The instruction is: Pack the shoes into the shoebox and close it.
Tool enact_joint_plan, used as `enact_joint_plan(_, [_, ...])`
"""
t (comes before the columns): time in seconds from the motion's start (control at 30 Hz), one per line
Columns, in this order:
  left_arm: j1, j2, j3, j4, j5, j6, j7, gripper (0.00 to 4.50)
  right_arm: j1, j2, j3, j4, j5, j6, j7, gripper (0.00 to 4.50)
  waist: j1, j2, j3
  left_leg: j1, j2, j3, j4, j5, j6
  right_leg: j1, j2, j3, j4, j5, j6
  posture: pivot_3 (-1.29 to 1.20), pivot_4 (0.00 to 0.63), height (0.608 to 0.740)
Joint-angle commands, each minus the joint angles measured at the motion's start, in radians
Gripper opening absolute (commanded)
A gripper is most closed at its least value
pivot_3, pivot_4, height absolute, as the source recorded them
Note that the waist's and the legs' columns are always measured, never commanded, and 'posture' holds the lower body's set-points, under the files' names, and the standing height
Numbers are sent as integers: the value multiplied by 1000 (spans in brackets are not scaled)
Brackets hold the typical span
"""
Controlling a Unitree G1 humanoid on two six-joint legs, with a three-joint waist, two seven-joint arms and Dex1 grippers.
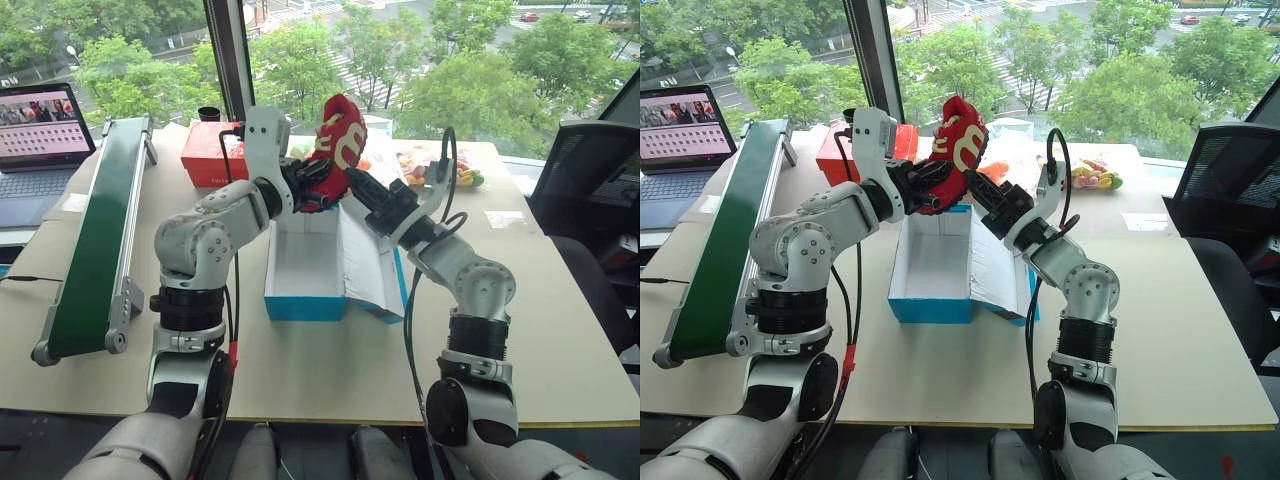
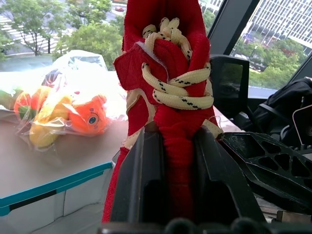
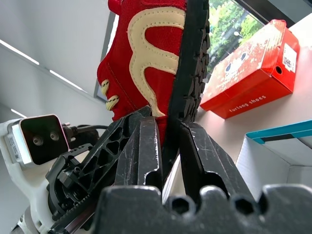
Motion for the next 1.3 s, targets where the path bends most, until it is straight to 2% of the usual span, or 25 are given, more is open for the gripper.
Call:
enact_joint_plan(0.03, [14,104,55,-71,-33,37,-46,4445,-44,-12,8,-32,4,-29,6,212,-2,0,0,0,0,0,0,0,0,0,0,0,0,0,0,0,150,739])
enact_joint_plan(0.13, [25,166,75,-76,-42,50,-66,4445,-49,-14,18,-35,-7,-33,-2,212,-3,0,0,0,0,0,-1,0,0,0,0,0,0,0,0,0,150,739])
enact_joint_plan(0.27, [204,492,37,-137,14,37,-269,4445,-72,-73,185,-57,-183,29,-63,212,-27,1,1,1,0,1,-2,0,0,-1,0,1,-1,0,0,0,150,739])
enact_joint_plan(0.37, [339,609,-9,-211,20,-6,-373,4445,-78,-88,220,-55,-228,80,-126,212,-28,2,1,3,1,1,-7,0,-1,-1,0,1,0,-2,-3,0,150,739])
enact_joint_plan(0.57, [452,597,-20,-312,-31,8,-421,4445,-70,-71,230,-85,-248,253,-228,212,3,2,1,0,1,-1,-3,1,-2,-1,0,-1,-1,-3,-4,0,150,739])
enact_joint_plan(0.73, [464,583,-24,-315,-24,6,-412,4445,-58,-63,222,-95,-264,389,-279,212,2,2,1,0,1,-1,-4,1,-1,-1,0,-2,-1,-3,-4,0,150,739])
enact_joint_plan(0.83, [463,583,-22,-310,-26,7,-415,4445,-54,-34,164,-76,-271,457,-330,212,0,2,1,0,1,-1,-4,1,-1,-1,0,-2,-1,-3,-4,0,150,739])
enact_joint_plan(1.03, [458,563,-30,-316,-30,12,-405,4445,-34,-41,177,-78,-332,488,-332,212,0,2,1,0,1,-1,-4,1,-1,-1,0,-2,-1,-3,-4,0,150,739])
enact_joint_plan(1.23, [444,541,-34,-327,-37,19,-394,4445,-16,-76,255,-61,-439,436,-301,212,0,2,1,1,1,-1,-4,1,-1,-1,0,-2,-1,-3,-4,0,150,739])
enact_joint_plan(1.3, [444,541,-34,-327,-37,19,-391,4500,-18,-74,262,-50,-482,398,-311,1157,0,2,1,1,1,-1,-4,1,-1,-1,0,-2,-1,-3,-4,0,150,739])
